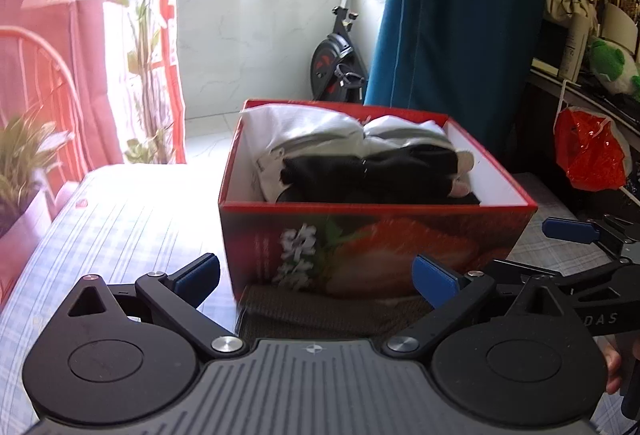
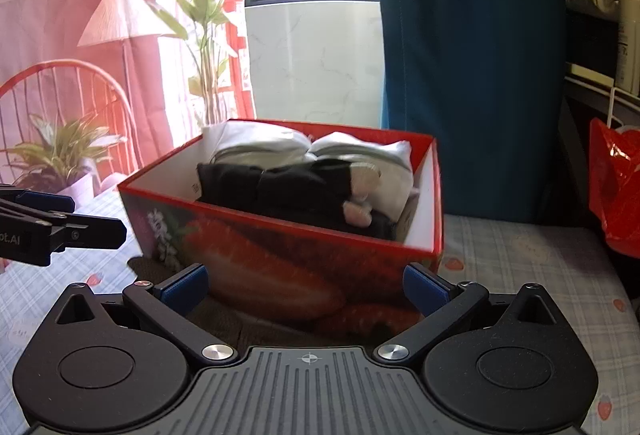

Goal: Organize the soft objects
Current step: 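Withdraw both grippers toward the grey-green knit cloth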

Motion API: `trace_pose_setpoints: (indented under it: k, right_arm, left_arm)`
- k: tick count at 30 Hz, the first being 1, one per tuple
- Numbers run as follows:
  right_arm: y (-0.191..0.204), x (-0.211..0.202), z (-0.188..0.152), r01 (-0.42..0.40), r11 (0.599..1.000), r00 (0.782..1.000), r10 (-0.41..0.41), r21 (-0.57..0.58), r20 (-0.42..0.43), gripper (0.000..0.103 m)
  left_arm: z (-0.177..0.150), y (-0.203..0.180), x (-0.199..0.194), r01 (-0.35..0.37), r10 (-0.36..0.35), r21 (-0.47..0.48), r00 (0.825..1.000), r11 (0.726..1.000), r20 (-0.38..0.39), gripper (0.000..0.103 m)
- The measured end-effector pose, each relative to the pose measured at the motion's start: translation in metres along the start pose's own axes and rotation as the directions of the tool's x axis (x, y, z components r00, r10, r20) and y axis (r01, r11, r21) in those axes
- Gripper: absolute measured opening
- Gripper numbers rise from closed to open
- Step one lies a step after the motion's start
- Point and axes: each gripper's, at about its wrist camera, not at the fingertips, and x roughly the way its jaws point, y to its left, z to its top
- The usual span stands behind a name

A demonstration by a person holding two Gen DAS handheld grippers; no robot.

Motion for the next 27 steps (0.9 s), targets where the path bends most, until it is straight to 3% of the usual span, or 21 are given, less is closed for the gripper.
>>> trace_pose_setpoints:
  k: [13,27]
  right_arm:
    - [0.005,0.000,-0.051,-0.007,1.000,0.996,0.007,-0.003,-0.083,0.103]
    - [-0.020,0.015,-0.069,0.019,0.999,0.992,-0.013,0.045,-0.123,0.103]
  left_arm:
    - [-0.050,0.019,0.009,-0.040,0.034,-0.073,0.996,0.997,-0.084,0.103]
    - [-0.064,0.032,0.027,-0.041,0.030,-0.087,0.992,0.995,-0.121,0.103]
